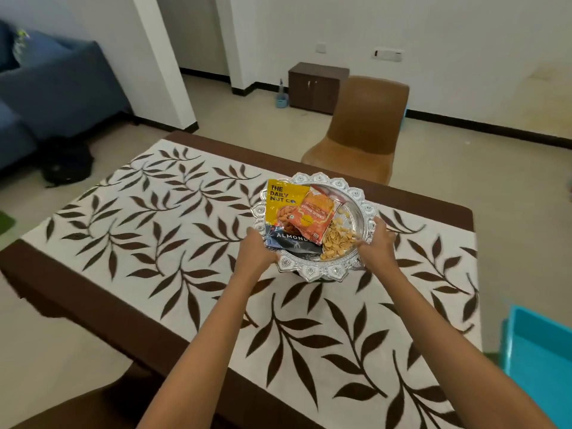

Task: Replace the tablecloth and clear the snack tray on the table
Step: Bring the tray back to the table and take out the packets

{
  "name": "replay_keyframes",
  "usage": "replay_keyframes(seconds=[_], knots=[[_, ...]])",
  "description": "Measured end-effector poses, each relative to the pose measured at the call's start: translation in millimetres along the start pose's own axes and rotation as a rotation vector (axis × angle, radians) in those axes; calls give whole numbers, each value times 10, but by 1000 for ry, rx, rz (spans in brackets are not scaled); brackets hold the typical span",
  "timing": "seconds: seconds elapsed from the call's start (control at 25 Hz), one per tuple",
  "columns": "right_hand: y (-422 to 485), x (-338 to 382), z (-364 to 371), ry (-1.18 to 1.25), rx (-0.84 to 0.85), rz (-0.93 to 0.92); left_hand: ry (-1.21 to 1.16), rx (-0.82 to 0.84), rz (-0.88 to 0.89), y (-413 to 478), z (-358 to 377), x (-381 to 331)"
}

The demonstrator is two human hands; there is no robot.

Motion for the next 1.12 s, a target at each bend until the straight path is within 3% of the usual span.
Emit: replay_keyframes(seconds=[0.16, 0.4, 1.12], knots=[[189, 437, 736, -12, 78, -23, -11, -43, -71, 205, -572, 552], [464, 891, 1180, -37, 95, -51, -55, -73, -93, 408, -981, 915], [614, 1129, 1494, -121, 152, -71, -140, -28, -126, 599, -1176, 1123]])
Point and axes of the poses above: each hand's wrist, its own y-axis towards the middle knuckle, its own z-axis out of the palm, x = y × z, the point moved 9 cm from there along y, towards the middle knuckle, and after that the axes turned 10 degrees about x, right-handed, at the moved point
